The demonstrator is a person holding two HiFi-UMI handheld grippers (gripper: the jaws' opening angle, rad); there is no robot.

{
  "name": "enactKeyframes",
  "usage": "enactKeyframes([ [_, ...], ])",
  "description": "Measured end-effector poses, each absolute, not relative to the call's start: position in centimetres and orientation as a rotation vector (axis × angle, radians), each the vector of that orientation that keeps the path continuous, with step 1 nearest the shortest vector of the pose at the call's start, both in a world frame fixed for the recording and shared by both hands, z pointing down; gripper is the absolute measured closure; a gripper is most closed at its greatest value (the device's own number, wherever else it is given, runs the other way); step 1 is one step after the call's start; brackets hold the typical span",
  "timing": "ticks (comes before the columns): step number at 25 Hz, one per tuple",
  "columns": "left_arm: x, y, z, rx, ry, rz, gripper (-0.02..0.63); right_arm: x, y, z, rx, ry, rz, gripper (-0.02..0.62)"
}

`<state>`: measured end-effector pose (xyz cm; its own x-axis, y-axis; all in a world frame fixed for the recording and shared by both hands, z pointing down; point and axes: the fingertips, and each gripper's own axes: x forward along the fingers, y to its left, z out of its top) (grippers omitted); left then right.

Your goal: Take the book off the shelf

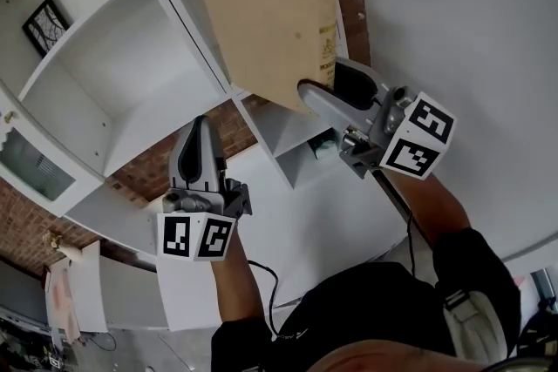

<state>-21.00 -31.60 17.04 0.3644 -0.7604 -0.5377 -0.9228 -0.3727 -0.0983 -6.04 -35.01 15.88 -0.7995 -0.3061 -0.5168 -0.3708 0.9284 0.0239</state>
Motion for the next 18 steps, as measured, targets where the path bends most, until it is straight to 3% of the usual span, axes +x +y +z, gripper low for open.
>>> enactKeyframes([
  [18,-21.0,-32.2,18.0,-2.232,1.495,0.541,0.607,-5.6,-35.1,17.7,-0.459,2.586,0.171,0.400],
])
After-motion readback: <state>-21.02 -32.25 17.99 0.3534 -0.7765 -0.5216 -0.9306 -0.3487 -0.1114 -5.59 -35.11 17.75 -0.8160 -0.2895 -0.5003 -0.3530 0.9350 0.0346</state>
